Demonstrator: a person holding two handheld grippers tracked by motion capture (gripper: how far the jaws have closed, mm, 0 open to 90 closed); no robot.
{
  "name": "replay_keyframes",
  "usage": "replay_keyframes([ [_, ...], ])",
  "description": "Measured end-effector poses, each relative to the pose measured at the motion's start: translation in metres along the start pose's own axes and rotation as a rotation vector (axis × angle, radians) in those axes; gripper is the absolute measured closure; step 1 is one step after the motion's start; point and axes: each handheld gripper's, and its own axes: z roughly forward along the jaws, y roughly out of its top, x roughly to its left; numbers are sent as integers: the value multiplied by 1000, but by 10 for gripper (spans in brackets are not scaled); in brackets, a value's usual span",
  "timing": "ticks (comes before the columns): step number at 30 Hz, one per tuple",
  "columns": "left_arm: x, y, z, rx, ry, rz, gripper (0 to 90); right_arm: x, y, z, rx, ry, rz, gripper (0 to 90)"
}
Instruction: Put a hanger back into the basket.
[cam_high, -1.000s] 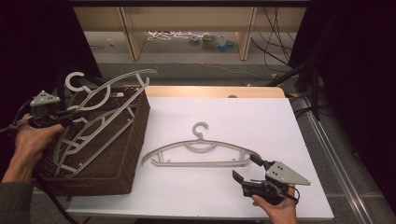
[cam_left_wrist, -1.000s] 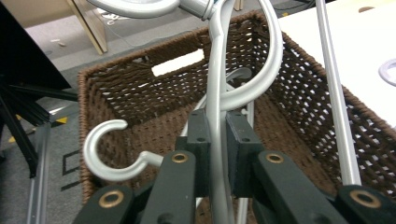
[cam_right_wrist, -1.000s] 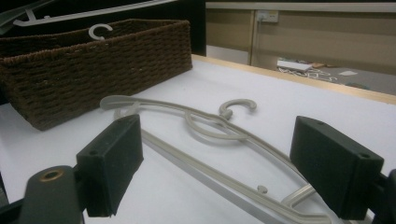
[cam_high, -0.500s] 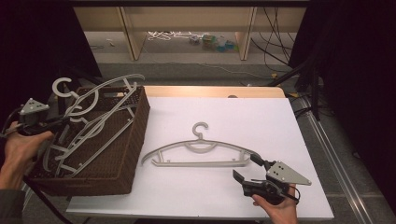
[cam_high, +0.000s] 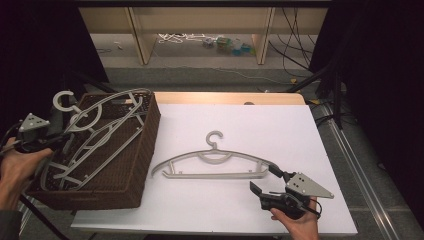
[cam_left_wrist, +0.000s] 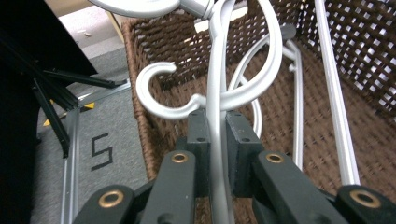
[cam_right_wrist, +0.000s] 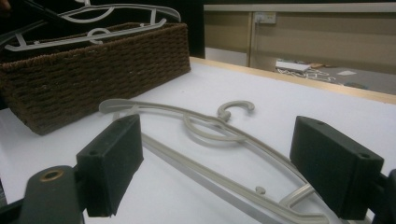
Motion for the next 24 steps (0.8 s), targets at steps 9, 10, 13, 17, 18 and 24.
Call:
replay_keyframes([
  [9,0,-4,4,70,11,73,814,0,0,1,-9,-1,-3,180],
  [10,-2,-3,6,80,3,80,814,0,0,1,0,4,-1,180],
  [13,-9,-3,12,111,5,98,814,0,0,1,-3,4,0,180],
  [17,-11,-4,18,137,16,131,813,0,0,0,4,2,1,180],
  [18,-12,-4,19,137,15,126,814,1,-1,2,-20,7,9,180],
  [24,-17,-6,27,192,-2,139,813,-1,0,0,-1,0,-4,180],
])
